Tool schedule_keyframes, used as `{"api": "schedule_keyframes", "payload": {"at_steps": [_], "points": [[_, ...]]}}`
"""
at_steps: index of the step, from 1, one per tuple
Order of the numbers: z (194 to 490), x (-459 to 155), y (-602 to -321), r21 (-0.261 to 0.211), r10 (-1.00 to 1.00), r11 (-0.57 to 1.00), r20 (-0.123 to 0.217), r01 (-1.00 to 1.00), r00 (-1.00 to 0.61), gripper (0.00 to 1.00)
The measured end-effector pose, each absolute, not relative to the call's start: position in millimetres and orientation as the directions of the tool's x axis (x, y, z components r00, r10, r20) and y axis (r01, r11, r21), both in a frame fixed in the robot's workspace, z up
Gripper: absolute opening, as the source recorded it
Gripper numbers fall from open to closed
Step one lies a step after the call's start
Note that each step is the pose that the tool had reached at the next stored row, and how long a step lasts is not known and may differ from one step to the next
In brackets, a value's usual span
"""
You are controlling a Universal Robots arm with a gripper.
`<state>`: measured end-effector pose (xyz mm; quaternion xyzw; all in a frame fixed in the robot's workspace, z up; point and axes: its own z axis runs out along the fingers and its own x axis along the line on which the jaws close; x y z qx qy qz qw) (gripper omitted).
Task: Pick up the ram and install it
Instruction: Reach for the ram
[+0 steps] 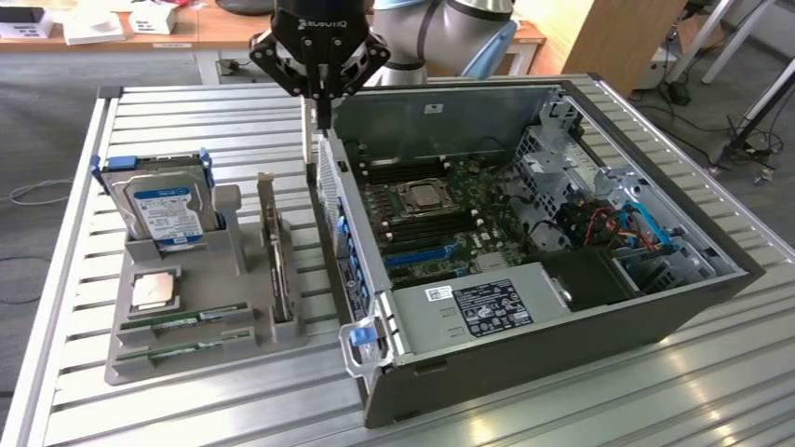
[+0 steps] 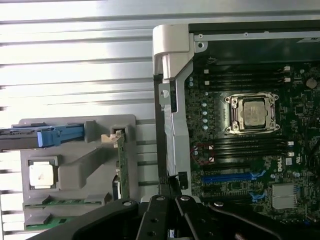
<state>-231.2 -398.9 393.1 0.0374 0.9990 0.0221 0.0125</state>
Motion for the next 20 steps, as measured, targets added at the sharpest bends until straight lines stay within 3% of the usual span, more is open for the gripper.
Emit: {"api": "schedule_keyframes", "payload": {"at_steps": [20], "points": [[393, -262, -399, 0.045, 0.075, 0.996, -0.023, 0.074, -0.997, 0.11]]}}
